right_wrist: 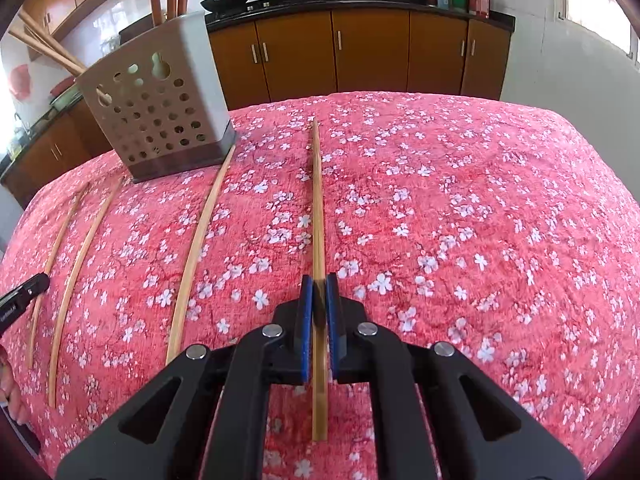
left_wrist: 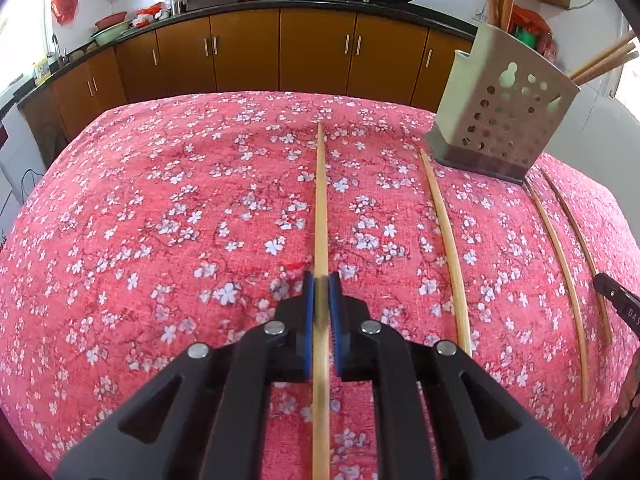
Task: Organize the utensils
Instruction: 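Close the right gripper on a loose chopstick while the left gripper grasps another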
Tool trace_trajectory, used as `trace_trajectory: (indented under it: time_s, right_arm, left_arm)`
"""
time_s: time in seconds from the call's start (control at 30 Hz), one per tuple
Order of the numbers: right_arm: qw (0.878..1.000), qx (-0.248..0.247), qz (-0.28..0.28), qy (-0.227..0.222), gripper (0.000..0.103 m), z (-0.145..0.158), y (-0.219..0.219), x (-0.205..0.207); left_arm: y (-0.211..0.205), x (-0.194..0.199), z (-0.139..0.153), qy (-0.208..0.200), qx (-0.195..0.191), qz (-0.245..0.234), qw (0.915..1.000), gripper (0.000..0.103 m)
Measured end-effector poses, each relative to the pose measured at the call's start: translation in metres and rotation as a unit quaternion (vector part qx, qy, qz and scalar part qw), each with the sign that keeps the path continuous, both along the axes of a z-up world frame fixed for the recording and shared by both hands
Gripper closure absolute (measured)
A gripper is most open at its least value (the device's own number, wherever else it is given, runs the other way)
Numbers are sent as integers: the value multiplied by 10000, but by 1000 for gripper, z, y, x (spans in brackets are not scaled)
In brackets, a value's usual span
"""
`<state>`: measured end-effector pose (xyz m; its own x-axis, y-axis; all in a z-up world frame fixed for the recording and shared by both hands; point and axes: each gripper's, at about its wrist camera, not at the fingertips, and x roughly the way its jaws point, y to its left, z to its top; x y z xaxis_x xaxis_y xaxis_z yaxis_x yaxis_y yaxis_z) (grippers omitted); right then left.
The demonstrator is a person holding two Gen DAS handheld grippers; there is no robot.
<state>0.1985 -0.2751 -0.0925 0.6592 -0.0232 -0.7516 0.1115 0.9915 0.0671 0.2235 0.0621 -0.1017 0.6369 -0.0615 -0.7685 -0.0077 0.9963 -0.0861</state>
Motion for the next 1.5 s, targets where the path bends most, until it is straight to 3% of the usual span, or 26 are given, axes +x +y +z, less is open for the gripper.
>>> trace_trajectory:
  time_s: [0.23,1.5]
  right_arm:
    - [10000,28,-7,0,95,-1,-2,1]
    - [10000,-15,-24,2,94,-1,0,-1]
  left_arm:
    - [8,-4,1,-9,-280,24,9996,92]
    - [6,-4,0,-12,-309,45,9995,92]
